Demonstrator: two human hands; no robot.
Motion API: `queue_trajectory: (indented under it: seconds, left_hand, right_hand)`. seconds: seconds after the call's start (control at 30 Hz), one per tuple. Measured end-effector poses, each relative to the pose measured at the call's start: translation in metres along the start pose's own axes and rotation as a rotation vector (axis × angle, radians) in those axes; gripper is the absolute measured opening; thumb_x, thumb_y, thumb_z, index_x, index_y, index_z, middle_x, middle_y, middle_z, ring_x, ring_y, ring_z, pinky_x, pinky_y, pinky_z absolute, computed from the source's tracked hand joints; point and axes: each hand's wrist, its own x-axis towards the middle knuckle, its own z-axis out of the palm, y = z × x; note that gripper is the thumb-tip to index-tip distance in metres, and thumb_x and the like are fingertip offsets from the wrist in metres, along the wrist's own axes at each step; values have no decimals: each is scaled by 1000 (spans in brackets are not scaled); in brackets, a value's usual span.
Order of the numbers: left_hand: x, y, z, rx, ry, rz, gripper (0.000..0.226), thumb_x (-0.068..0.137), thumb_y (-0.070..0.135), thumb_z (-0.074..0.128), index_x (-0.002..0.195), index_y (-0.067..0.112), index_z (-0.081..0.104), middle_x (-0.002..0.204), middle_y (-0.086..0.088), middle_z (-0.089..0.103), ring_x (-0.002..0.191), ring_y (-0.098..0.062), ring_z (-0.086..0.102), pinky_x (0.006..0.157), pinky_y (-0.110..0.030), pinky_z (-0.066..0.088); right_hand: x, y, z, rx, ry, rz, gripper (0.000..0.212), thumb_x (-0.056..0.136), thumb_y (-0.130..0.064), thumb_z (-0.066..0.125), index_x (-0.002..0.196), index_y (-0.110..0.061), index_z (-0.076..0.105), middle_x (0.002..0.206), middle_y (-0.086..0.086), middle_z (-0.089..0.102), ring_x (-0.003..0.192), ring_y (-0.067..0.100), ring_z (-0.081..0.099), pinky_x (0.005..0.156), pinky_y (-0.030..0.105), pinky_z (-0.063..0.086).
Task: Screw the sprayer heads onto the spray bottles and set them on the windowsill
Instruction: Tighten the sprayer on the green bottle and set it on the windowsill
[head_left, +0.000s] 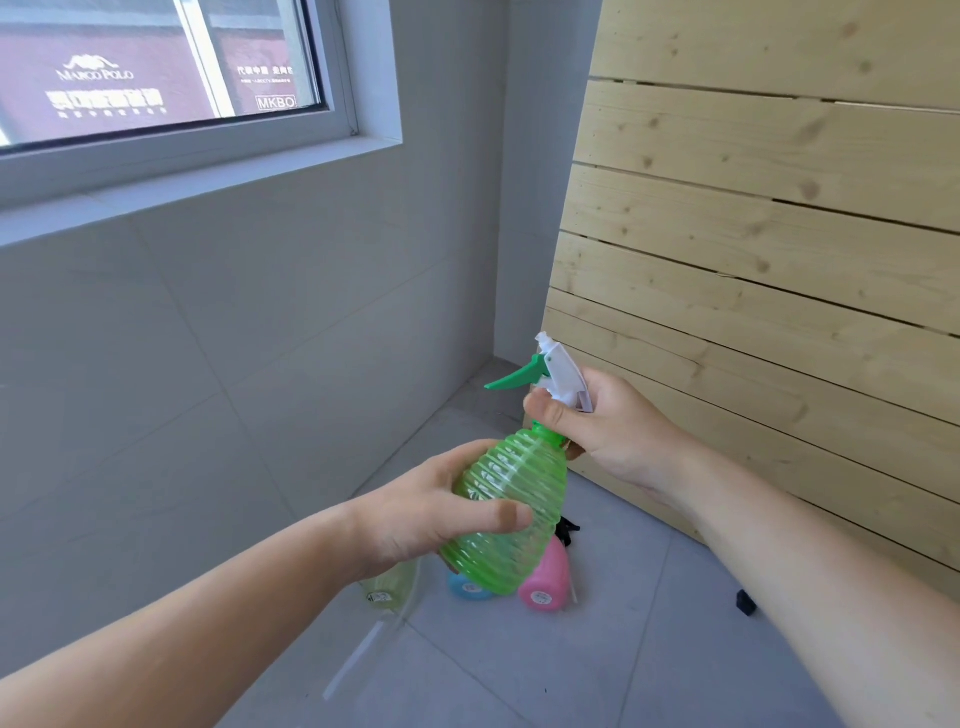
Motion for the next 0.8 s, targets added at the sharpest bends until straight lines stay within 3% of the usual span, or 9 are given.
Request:
queue_trajectory:
  seconds: [0.13, 0.23, 0.33, 0.43, 0.53, 0.67, 0.73, 0.8]
  left_hand:
    - [2, 0, 0, -7, 16, 21, 60, 77, 24, 80, 134, 32, 60, 126, -8, 75, 112, -21, 74, 93, -34, 61]
    - [3, 0, 0, -1, 35, 45, 62, 77, 24, 81, 135, 30, 60, 124, -9, 76, 106, -17, 75, 89, -31, 62]
    - [4, 0, 1, -13, 33, 65, 59, 77, 23, 81, 132, 31, 61, 123, -9, 76, 104, -15, 75, 86, -28, 62]
    - [3, 0, -1, -13, 14, 73, 59, 78, 23, 82, 133, 32, 60, 125, -8, 75, 109, -18, 75, 88, -28, 62]
    - [2, 0, -2, -52, -2, 76, 62, 75, 29, 84, 133, 31, 62, 127, -11, 74, 109, -19, 74, 92, -34, 61]
    - [5, 2, -2, -129, 2, 77, 57, 72, 36, 84, 127, 34, 67, 117, -5, 76, 106, -22, 74, 98, -54, 56]
    - [7, 2, -1, -127, -11, 73, 58, 73, 37, 83, 127, 32, 65, 115, -3, 76, 106, -24, 73, 101, -60, 53]
    - [6, 3, 0, -128, -45, 52, 64, 73, 38, 82, 132, 27, 61, 114, -3, 75, 108, -25, 73, 102, -62, 53]
  right_hand:
    - [-2, -2, -5, 151, -47, -9, 40, 79, -26, 74, 116, -17, 61, 97, 6, 66, 87, 15, 61, 78, 35, 52]
    - [-1, -2, -2, 64, 52, -50, 44, 80, -25, 78, 120, -21, 63, 101, 20, 68, 84, 19, 58, 80, 45, 51]
    - [1, -3, 3, 104, 108, -26, 36, 80, -31, 79, 112, -17, 66, 87, 5, 67, 77, 16, 60, 73, 37, 49]
    - [-1, -5, -1, 291, 0, 10, 30, 80, -20, 76, 107, -13, 66, 90, 10, 63, 82, 20, 61, 74, 32, 50]
    - [-4, -7, -5, 456, -63, 32, 40, 79, -10, 74, 118, -9, 66, 97, 14, 72, 88, 21, 67, 78, 29, 55]
    - [-5, -11, -7, 594, -97, 63, 50, 82, -10, 69, 129, 3, 58, 110, 19, 73, 95, 26, 68, 80, 31, 57]
    - [-7, -14, -7, 592, -131, 70, 38, 87, -13, 66, 123, -4, 63, 119, 19, 71, 97, 26, 68, 82, 33, 57]
    - [-8, -14, -5, 597, -166, 69, 17, 89, -15, 62, 102, -15, 72, 122, 21, 69, 102, 29, 67, 89, 39, 56]
